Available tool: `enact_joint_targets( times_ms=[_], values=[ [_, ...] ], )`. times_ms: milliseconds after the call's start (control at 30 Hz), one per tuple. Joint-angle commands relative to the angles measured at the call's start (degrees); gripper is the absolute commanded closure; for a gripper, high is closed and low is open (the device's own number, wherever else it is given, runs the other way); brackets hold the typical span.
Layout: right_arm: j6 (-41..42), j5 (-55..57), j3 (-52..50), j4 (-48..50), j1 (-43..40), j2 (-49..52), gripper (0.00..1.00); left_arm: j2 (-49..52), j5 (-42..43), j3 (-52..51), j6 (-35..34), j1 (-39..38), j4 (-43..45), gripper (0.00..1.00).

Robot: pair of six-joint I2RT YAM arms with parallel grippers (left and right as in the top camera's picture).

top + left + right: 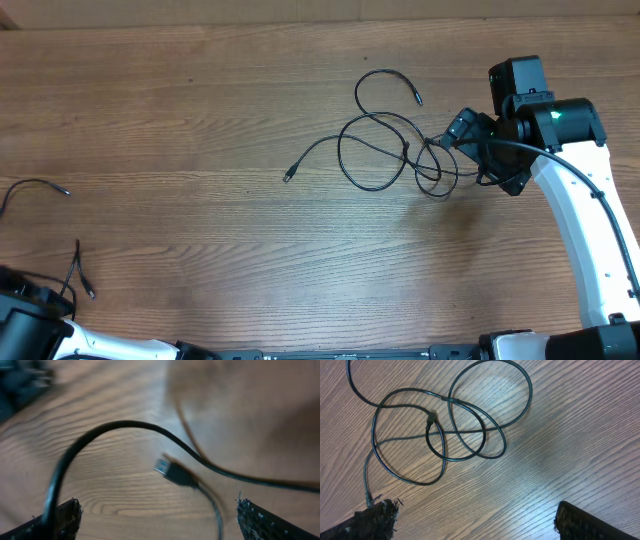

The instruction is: Untangle cables

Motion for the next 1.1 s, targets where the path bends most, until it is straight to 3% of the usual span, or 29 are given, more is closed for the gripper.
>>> enact_joint_targets(
  times_ms=[0,267,367,433,467,500,533,700,867,1067],
  values=[
    [0.28,-0.11,0.98,0.39,0.31,-0.07,0.0,1.51,5.62,-0.07,15.58,-1.9,1.86,0.0],
    [0.28,-0.11,0.98,0.44,0.31,-0.07,0.0,1.36,19.82,-0.04,34.01,-7.96,10.38,0.0],
    [0.28,-0.11,0.98,0.44,0.31,-0.07,0.0,1.36,24.5,-0.04,36.0,-9.81,10.56,0.0],
    [0.28,-0.11,0.98,0.44,0.31,-0.07,0.0,1.36,24.44,-0.04,35.89,-10.95,10.36,0.18],
    [0.31,-0.11,0.98,0.44,0.31,-0.07,0.0,1.36,24.02,-0.04,35.8,-11.45,10.34,0.4],
    [0.28,-0.11,0.98,0.44,0.31,-0.07,0.0,1.36,23.47,-0.04,35.6,-12.02,10.21,0.74],
    [0.28,-0.11,0.98,0.44,0.31,-0.07,0.0,1.36,23.02,-0.04,35.36,-12.46,9.99,0.96],
    [0.31,-0.11,0.98,0.46,0.31,-0.07,0.0,1.36,18.27,-0.04,32.44,-14.32,8.92,0.96],
    [0.28,-0.09,0.98,0.46,0.31,-0.07,0.0,1.31,4.74,-0.04,25.2,-15.65,3.06,0.95],
    [0.28,-0.11,0.98,1.6,0.31,-0.07,0.0,-0.59,-2.49,-0.04,25.4,-19.15,-1.57,0.95]
  ],
)
